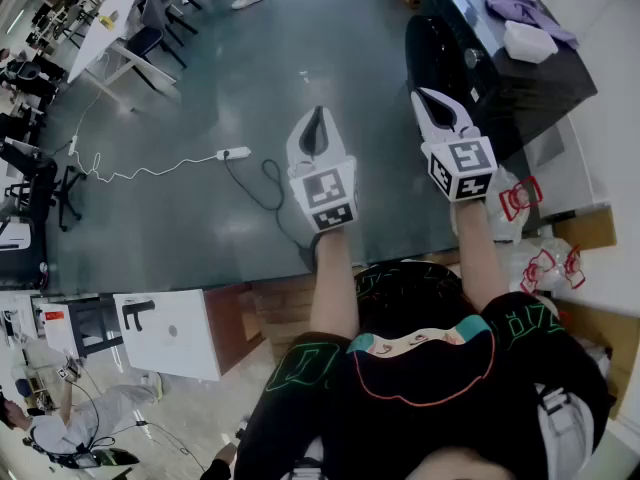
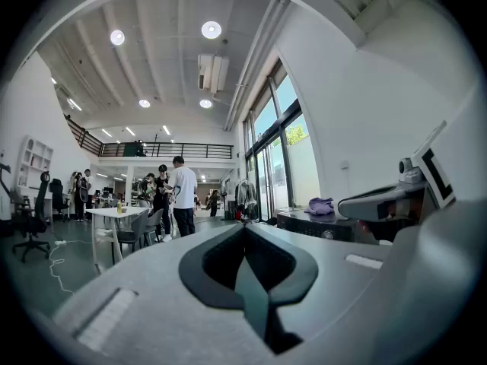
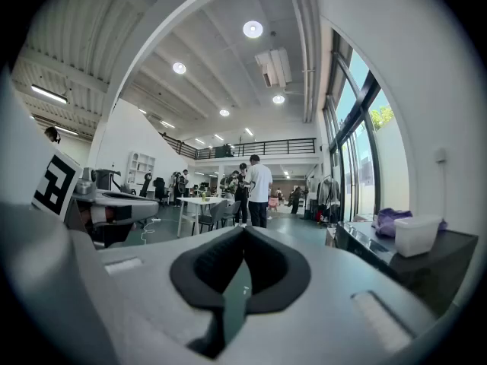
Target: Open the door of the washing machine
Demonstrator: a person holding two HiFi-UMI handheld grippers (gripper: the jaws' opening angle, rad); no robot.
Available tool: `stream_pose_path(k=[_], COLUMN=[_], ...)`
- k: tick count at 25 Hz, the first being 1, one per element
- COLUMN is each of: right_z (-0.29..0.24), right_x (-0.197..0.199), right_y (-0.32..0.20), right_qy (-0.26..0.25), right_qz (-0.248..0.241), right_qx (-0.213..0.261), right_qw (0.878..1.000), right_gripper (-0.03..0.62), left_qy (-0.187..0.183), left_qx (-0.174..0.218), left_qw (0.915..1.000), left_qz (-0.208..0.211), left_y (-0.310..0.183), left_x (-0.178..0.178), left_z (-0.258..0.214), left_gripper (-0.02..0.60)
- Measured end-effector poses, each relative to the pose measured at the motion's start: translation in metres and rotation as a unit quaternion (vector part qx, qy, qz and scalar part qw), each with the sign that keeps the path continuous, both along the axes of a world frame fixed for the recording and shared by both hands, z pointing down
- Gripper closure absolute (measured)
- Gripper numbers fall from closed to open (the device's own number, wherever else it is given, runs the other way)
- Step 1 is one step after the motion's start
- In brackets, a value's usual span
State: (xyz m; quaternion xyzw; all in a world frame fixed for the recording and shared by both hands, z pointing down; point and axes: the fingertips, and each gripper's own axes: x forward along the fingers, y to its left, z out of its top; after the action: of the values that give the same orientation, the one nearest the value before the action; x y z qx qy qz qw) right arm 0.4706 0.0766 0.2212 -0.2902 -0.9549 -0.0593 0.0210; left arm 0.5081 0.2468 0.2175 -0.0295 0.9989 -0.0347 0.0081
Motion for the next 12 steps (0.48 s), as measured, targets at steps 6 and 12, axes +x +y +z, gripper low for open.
stream_pose_path(k=[6,12], right_z=[0.000,0.016], right_x=[-0.001,-0.018], right_y=[-0.001,-0.017], right_qy=[0.002,0.026], right_qz=[0.016,0.047], right_qx=[-0.016,-0.003], right_qw=[1.000,0.999], right_gripper=[0.591,0.591], left_qy=[0.010,0.027], left_qx=[0.002,0.005], left_qw=[0.9999,0.9993], left_qz=[0.007,0.025], left_y=[0.002,-0.007], left_x=[-0.001,-0.018], left_z=[0.006,0.018], left_gripper=[0.571,0.571])
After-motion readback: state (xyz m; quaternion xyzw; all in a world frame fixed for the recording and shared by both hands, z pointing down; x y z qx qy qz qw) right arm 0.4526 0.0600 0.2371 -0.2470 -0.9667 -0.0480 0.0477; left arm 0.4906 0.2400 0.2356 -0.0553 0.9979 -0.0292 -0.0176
